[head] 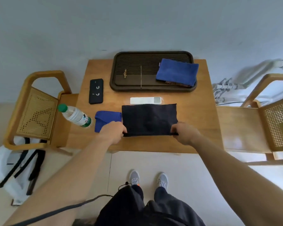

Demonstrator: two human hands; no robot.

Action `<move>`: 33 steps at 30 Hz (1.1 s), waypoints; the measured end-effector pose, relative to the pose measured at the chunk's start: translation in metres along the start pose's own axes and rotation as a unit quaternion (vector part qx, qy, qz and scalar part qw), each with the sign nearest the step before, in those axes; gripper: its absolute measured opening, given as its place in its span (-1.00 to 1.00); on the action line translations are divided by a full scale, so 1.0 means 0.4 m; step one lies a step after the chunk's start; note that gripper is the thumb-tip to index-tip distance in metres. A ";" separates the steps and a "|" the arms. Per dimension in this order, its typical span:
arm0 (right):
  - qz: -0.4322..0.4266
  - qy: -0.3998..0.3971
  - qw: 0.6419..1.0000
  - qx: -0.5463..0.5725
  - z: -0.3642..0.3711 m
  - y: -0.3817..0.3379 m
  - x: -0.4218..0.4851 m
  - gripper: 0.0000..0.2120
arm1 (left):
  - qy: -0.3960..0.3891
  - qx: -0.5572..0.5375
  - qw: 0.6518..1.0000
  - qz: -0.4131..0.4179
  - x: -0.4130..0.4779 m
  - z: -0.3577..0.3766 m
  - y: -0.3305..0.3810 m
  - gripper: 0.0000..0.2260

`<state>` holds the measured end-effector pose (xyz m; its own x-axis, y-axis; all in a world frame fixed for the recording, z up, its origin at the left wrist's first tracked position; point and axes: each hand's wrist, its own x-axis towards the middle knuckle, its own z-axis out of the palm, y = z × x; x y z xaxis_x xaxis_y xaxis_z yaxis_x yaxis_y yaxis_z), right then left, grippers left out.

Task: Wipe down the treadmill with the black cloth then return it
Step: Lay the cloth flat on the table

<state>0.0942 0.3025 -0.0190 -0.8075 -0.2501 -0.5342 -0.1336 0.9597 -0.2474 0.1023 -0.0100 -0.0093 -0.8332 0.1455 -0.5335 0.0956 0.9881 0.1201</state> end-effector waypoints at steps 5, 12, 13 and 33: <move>0.026 -0.097 0.994 0.043 0.122 0.053 0.046 -0.80 | -0.136 -0.031 0.990 0.006 0.057 0.108 0.004 -0.75; 0.096 0.049 0.990 0.094 0.012 0.066 0.207 -0.63 | 0.002 -0.043 0.998 -0.049 0.230 0.040 -0.005 -0.74; 0.107 0.045 0.989 0.091 0.008 0.069 0.227 -0.63 | 0.025 -0.042 0.998 -0.050 0.251 0.043 -0.001 -0.75; 0.231 0.141 0.774 0.573 0.064 -0.034 0.180 -0.83 | 0.057 -0.477 0.877 -0.028 0.205 0.241 0.257 -0.59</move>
<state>0.0526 0.2681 -0.0748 -0.7323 0.2787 -0.6213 0.6727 0.1545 -0.7236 0.0962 0.1082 -0.1214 -0.8765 0.0391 -0.4798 -0.4000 0.4957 0.7709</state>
